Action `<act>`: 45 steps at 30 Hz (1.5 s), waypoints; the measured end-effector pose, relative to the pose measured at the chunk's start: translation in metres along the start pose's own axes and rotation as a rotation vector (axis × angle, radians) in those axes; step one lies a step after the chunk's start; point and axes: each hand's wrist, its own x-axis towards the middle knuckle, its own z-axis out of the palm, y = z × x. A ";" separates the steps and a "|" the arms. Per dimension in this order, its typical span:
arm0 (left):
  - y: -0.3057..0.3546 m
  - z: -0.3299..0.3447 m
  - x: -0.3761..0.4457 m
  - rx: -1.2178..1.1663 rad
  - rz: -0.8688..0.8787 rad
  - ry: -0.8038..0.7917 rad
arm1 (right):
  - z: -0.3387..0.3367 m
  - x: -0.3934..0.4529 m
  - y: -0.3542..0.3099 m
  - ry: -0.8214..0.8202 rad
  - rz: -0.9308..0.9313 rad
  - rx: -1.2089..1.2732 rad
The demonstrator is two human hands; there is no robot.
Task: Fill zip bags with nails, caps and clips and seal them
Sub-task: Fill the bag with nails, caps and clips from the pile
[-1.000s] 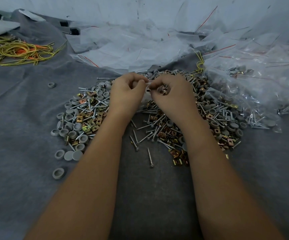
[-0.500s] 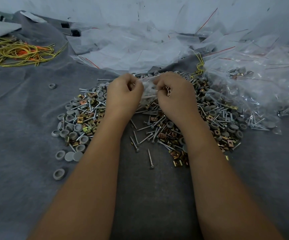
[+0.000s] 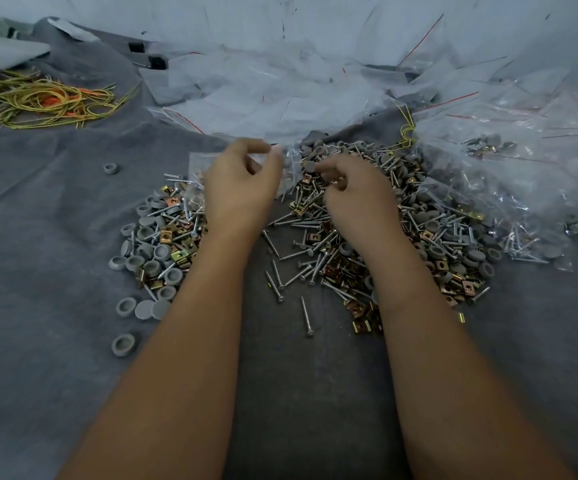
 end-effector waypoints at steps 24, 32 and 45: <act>-0.002 0.015 -0.010 0.584 0.183 -0.080 | 0.009 0.044 -0.007 -0.130 -0.081 -0.526; -0.003 0.019 -0.005 0.629 0.076 -0.161 | 0.003 0.032 -0.004 -0.121 -0.166 -0.455; 0.005 0.011 -0.010 0.101 -0.032 -0.019 | 0.013 0.008 -0.014 0.014 -0.132 0.134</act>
